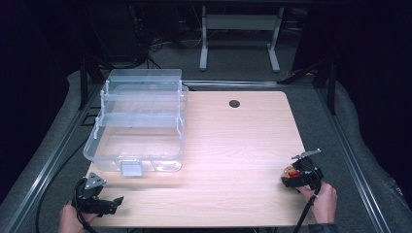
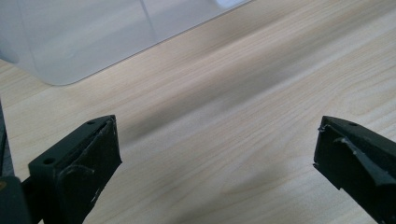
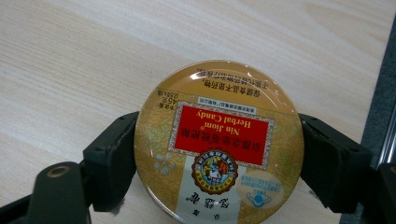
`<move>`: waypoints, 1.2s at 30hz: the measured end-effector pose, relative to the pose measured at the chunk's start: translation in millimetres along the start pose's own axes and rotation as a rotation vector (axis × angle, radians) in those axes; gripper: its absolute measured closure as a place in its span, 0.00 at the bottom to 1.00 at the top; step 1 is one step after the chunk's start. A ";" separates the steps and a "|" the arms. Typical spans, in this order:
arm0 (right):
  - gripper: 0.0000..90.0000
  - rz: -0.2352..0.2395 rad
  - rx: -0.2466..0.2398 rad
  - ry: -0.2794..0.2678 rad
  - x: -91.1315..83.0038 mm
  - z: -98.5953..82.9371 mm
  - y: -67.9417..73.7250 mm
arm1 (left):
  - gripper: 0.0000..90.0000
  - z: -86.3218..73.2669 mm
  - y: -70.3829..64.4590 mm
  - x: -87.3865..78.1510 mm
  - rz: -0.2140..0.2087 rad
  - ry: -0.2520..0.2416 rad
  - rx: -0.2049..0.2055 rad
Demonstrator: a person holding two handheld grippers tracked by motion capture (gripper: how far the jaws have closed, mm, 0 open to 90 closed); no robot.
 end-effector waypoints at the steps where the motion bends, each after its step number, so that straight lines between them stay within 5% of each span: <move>1: 0.22 0.006 -0.001 0.003 0.9 -0.5 0.2 | 0.01 0.3 1.1 -1.3 0.003 -0.003 -0.005; 9: 0.17 0.034 0.001 0.027 5.5 -3.7 3.7 | 0.01 2.9 7.6 -11.2 0.006 -0.016 -0.021; 18: 0.13 0.040 -0.004 -0.042 -15.0 6.9 9.9 | 0.00 14.6 15.5 -30.0 0.007 -0.037 -0.047; 27: 0.14 0.056 -0.074 -0.083 -27.7 18.5 36.9 | 0.00 50.1 36.8 -58.7 0.026 -0.067 -0.051; 36: 0.13 0.070 -0.110 -0.080 -31.5 21.8 47.3 | 0.00 84.5 68.5 -56.4 0.017 -0.044 -0.095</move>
Point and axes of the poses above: each handheld gripper's, and its own axes: x roughly forward along the jaws, z roughly out of its top, y roughly to its left, the point moved 9 cm from there along x, roughly forward along the jaws, and after that the axes turned 1 degree about -x, right-handed, at the moved point
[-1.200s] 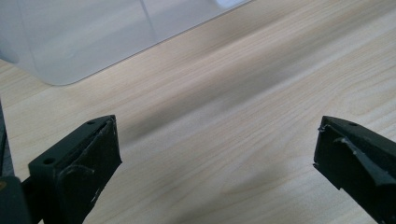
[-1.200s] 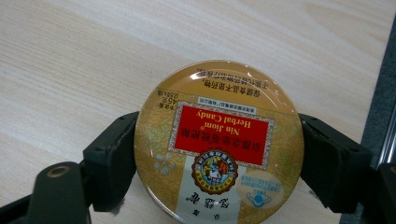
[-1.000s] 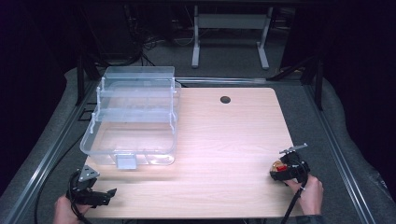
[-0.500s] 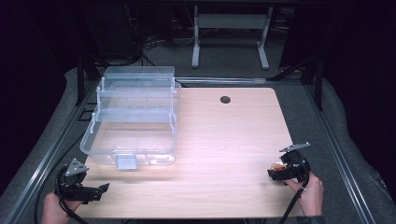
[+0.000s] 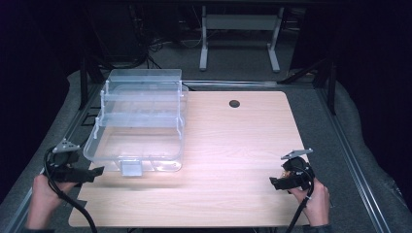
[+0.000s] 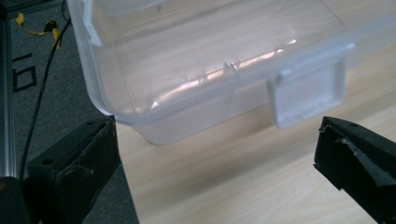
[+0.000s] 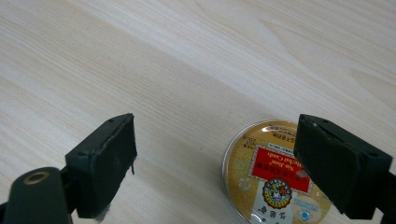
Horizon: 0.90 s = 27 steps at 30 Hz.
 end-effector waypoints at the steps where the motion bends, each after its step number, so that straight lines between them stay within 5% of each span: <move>1: 0.12 0.006 0.001 -0.015 1.5 1.3 1.6 | 0.00 4.7 4.2 1.7 0.004 0.004 -0.007; 7: 0.12 0.001 -0.008 -0.011 1.9 0.8 3.9 | 0.00 30.0 35.4 21.9 -0.008 0.045 -0.078; 12: 0.12 0.005 -0.011 -0.002 3.0 0.2 5.8 | 0.00 39.2 47.9 37.4 -0.016 0.083 -0.103; 16: 0.12 0.004 -0.013 -0.017 0.3 1.8 6.4 | 0.20 42.1 54.6 47.6 -0.001 0.102 -0.098; 27: 0.10 0.014 -0.016 -0.030 -2.9 3.3 9.1 | 0.62 38.2 78.0 76.1 0.012 0.181 -0.193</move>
Point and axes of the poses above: each handheld gripper's, and its own axes: x roughly forward along the jaws, z roughly out of its top, y roughly to its left, the point moved 9 cm from there along x, roughly forward along the jaws, and after that the axes turned 1 degree about -x, right-handed, at the moved point
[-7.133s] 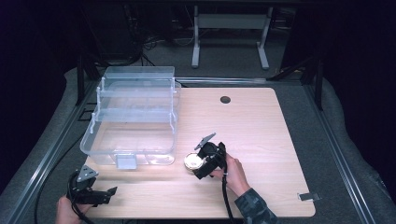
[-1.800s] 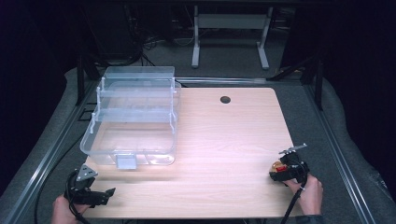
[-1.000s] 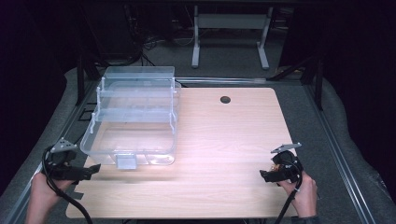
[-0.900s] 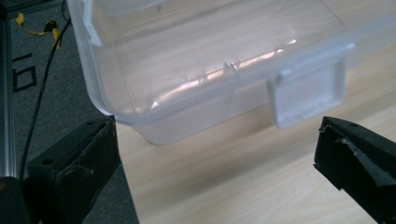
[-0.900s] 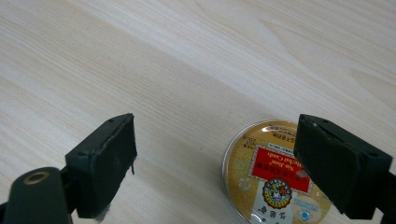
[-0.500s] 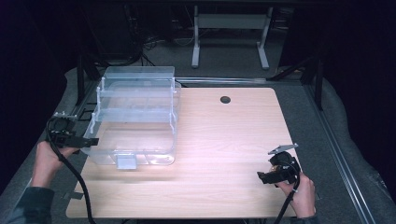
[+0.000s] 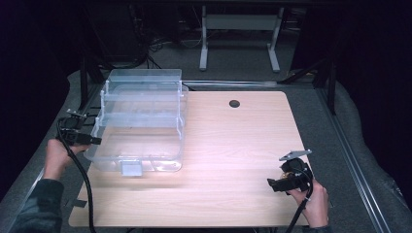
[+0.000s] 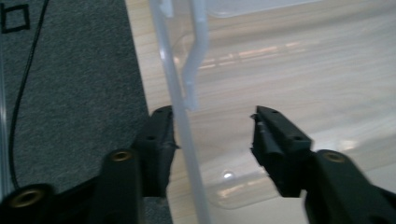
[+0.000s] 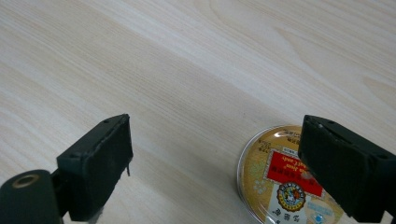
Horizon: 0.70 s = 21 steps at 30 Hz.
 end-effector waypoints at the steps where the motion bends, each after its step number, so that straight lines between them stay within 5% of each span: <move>1: 0.10 0.005 0.001 -0.002 0.1 0.6 0.9 | 0.66 0.0 0.0 0.0 0.000 0.000 0.000; 9: 0.10 0.008 -0.006 -0.006 2.3 3.5 4.6 | 0.88 -1.9 7.9 10.6 0.019 0.047 -0.021; 21: 0.09 0.010 -0.008 -0.009 3.0 4.9 5.7 | 0.90 -2.3 7.7 11.4 0.005 0.046 0.011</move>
Point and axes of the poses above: each handheld gripper's, and its own axes: x roughly forward along the jaws, z roughly out of its top, y roughly to its left, the point moved 9 cm from there along x, roughly forward along the jaws, and after that the axes turned 1 degree about -x, right-handed, at the moved point
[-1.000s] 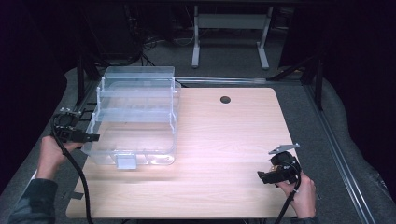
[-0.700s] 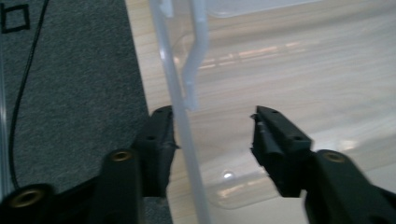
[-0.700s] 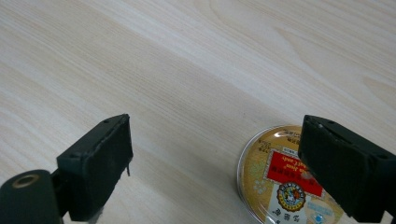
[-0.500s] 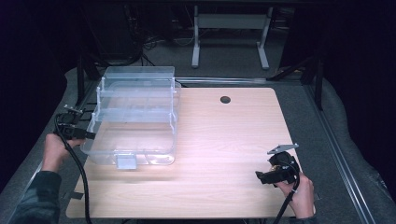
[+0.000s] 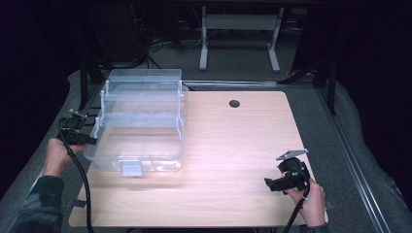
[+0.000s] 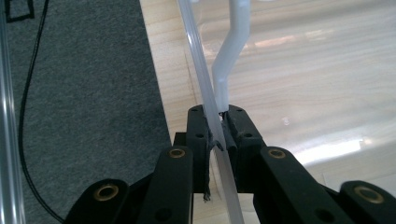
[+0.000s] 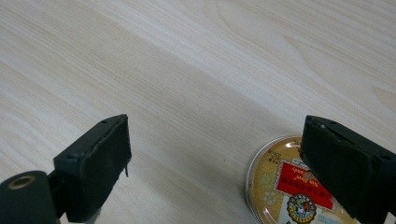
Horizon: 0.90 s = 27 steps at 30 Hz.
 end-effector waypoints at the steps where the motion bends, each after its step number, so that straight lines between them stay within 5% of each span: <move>1: 0.09 0.000 0.000 0.000 0.0 0.0 0.0 | 0.90 0.0 0.0 0.0 0.000 0.000 0.000; 2: 0.09 -0.003 -0.001 0.005 0.2 -1.2 -1.0 | 0.90 -1.0 -1.9 -0.2 -0.029 -0.005 -0.004; 9: 0.09 -0.011 0.015 0.000 -3.4 -2.5 -4.3 | 0.89 -0.8 -8.1 0.5 -0.027 -0.001 0.032; 11: 0.09 -0.010 0.020 -0.003 -4.3 -2.8 -5.2 | 0.87 -1.5 -15.2 1.5 -0.039 -0.008 0.072; 27: 0.09 -0.023 0.037 0.013 -3.6 -6.9 -8.9 | 0.85 -0.6 -42.7 5.2 -0.050 0.007 0.117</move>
Point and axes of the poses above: each handheld gripper's, and its own axes: x roughly forward along the jaws, z roughly out of its top, y roughly to its left, the point moved 9 cm from there along x, roughly forward along the jaws, and after that the axes turned 1 degree about -x, right-handed, at the moved point
